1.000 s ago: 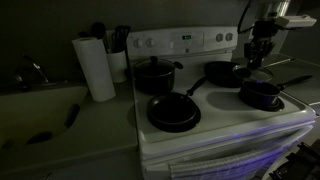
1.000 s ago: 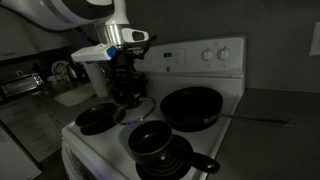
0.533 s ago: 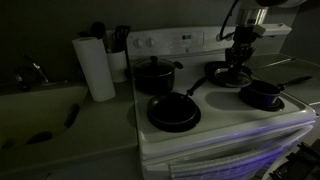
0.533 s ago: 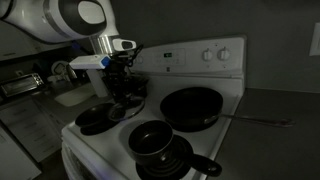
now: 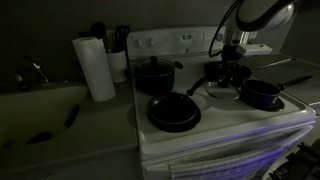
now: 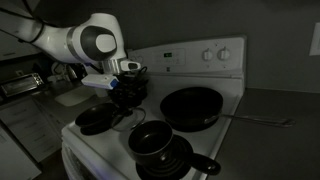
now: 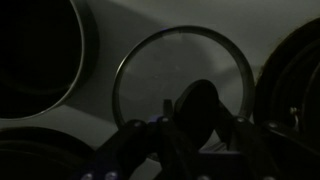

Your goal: Remove the lid from the pan that is on the front right plate of the stove and place it on the stove

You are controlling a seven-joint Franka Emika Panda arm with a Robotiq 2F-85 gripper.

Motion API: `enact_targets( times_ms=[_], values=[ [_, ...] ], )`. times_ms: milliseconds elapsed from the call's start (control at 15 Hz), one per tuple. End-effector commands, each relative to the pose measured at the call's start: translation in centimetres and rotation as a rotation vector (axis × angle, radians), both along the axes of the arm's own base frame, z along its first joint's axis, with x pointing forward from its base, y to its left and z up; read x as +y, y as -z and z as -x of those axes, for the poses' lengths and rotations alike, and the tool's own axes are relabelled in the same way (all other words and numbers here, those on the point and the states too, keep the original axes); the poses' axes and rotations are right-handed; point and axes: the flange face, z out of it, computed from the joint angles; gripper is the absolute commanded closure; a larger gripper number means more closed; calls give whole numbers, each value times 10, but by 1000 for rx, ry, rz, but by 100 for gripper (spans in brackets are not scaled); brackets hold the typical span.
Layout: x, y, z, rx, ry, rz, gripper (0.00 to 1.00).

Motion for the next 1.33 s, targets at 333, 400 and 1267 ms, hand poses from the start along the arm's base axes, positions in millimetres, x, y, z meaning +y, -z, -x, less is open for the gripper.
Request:
enact_targets(
  times_ms=[333, 400, 1267],
  values=[
    [4, 55, -5, 75, 30, -28, 83],
    [4, 58, -5, 80, 32, -29, 83],
    [3, 44, -7, 58, 42, -19, 18]
  ],
)
